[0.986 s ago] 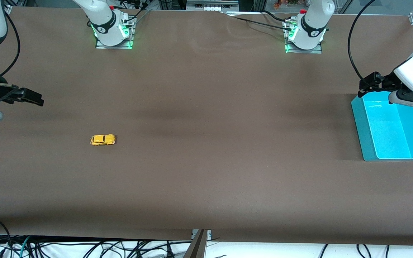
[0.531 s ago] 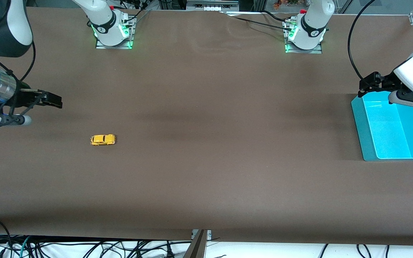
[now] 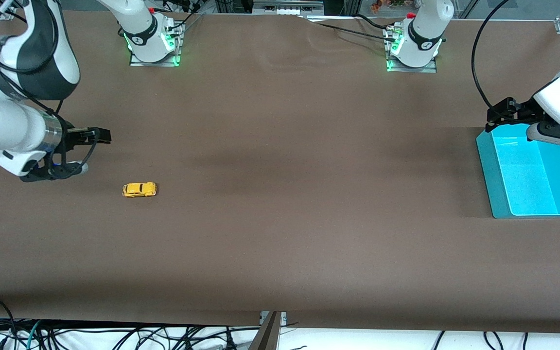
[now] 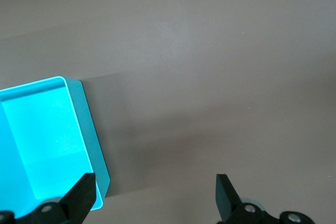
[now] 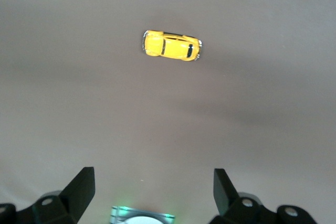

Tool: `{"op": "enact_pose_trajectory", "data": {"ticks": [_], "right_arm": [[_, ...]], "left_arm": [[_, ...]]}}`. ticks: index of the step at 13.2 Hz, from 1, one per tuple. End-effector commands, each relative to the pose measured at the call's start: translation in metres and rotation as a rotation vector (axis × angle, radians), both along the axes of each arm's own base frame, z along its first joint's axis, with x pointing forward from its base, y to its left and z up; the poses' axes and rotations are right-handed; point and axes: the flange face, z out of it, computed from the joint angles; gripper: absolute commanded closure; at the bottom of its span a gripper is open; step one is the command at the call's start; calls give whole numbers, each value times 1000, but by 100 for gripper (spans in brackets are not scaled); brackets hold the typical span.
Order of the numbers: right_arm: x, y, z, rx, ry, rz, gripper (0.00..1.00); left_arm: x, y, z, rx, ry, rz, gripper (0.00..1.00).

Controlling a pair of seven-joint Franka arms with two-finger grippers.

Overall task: Wind and store yellow beetle car
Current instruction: 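Reach the right gripper over the yellow beetle car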

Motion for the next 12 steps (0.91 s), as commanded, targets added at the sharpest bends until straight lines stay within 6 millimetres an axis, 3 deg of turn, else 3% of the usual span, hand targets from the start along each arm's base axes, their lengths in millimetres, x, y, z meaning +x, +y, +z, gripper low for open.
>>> {"op": "enact_pose_trajectory", "data": {"ticks": [1, 12], "right_arm": [[5, -8, -15, 27, 41, 179, 0], [-5, -59, -131, 216, -26, 875, 0]], "left_arm": [[1, -2, 4, 8, 3, -2, 0], [1, -2, 4, 8, 3, 0, 0]]}}
